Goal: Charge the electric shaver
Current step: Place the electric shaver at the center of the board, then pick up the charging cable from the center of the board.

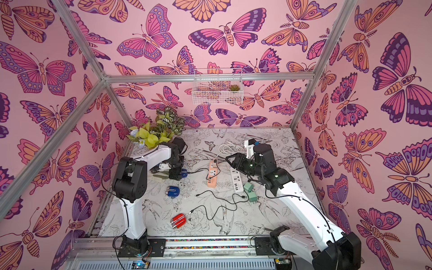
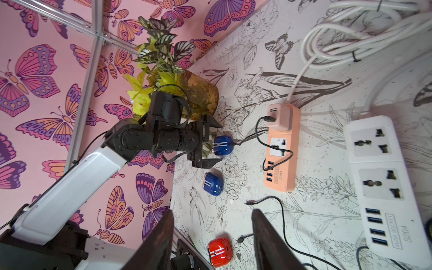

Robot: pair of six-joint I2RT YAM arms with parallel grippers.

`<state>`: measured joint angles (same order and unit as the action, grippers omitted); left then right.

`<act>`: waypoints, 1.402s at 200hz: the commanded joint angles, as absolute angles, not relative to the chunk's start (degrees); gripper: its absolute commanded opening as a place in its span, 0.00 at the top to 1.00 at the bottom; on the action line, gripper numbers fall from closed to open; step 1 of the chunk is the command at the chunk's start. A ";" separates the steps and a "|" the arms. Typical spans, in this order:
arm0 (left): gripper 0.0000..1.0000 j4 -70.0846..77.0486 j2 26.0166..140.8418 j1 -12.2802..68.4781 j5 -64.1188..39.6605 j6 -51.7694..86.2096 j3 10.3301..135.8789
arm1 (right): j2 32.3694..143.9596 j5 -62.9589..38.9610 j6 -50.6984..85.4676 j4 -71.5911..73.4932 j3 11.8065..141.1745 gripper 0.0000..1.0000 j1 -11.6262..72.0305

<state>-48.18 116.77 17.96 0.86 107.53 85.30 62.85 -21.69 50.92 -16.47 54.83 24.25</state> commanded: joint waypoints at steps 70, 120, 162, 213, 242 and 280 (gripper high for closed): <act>0.00 -49.22 99.19 19.70 -5.62 100.51 76.75 | 71.75 -6.44 55.11 -50.97 60.96 0.55 14.35; 0.10 -49.96 92.42 21.98 -12.25 89.29 72.33 | 76.43 -6.40 60.40 -47.78 58.64 0.63 13.24; 0.29 -49.92 87.73 26.32 -11.25 75.48 71.15 | 83.64 -3.75 58.57 -45.13 61.55 0.71 10.97; 0.63 -48.99 85.96 27.49 -13.54 62.68 72.23 | 86.42 -4.58 56.71 -45.72 62.16 0.75 14.94; 0.73 -46.92 86.22 28.36 -15.64 56.86 72.42 | 83.50 -5.86 59.14 -43.85 54.76 0.75 19.43; 0.75 -45.90 86.92 30.09 -17.42 51.94 71.60 | 79.63 -5.48 59.03 -43.33 49.75 0.71 23.44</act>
<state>-46.74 86.37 29.08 -15.25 58.08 71.83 82.04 -5.65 58.52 -43.16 51.35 21.58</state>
